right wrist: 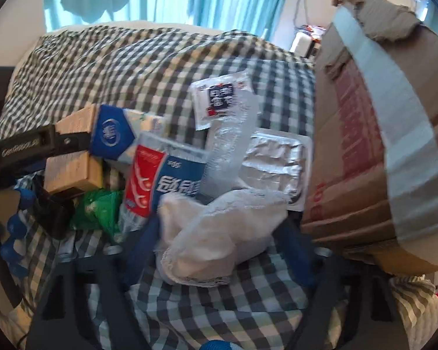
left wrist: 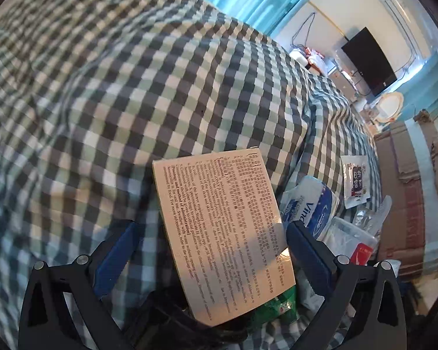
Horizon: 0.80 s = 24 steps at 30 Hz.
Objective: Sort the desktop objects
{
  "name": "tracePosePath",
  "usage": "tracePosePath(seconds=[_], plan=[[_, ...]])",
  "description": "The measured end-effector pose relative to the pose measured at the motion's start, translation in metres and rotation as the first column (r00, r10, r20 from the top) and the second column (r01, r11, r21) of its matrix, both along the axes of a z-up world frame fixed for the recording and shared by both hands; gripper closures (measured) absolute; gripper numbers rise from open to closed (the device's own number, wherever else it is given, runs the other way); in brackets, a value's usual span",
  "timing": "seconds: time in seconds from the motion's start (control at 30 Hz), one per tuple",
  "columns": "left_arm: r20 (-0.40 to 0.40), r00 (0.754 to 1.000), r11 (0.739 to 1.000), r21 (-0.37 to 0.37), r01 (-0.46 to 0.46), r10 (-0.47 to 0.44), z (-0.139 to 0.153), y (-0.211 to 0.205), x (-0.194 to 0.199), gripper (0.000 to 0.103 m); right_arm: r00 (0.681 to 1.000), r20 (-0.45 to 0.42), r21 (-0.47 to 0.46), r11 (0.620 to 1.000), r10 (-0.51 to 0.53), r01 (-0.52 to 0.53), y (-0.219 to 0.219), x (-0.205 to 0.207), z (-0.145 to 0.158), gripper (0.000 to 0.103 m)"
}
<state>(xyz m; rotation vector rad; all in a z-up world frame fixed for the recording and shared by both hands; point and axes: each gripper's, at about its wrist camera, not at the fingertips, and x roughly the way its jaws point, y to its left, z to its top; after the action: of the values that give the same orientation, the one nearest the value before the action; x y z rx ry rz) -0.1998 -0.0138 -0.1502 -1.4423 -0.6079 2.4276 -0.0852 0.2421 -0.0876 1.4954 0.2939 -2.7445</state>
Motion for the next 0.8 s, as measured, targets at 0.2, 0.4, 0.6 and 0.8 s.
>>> tracePosePath(seconds=[0.2, 0.4, 0.6, 0.8], plan=[[0.033, 0.999, 1.000, -0.005, 0.026, -0.026, 0.000, 0.003, -0.016, 0.006, 0.999, 0.006, -0.015, 0.999, 0.037, -0.037, -0.004, 0.004, -0.001, 0.079], [-0.038, 0.999, 0.999, 0.003, 0.037, -0.036, 0.009, 0.000, 0.011, 0.019, 0.999, -0.005, -0.060, 0.997, 0.038, -0.039, 0.001, 0.010, 0.006, 0.084], [-0.183, 0.983, 0.999, -0.032, -0.012, 0.006, 0.051, -0.018, 0.049, 0.021, 0.990, -0.078, -0.143, 0.981, 0.120, -0.130, -0.001, 0.034, 0.046, 0.084], [-0.375, 0.927, 0.999, -0.040, 0.010, -0.024, 0.112, -0.019, 0.093, 0.021, 0.954, -0.246, -0.170, 0.961, 0.174, -0.219, -0.003, 0.070, 0.117, 0.084]])
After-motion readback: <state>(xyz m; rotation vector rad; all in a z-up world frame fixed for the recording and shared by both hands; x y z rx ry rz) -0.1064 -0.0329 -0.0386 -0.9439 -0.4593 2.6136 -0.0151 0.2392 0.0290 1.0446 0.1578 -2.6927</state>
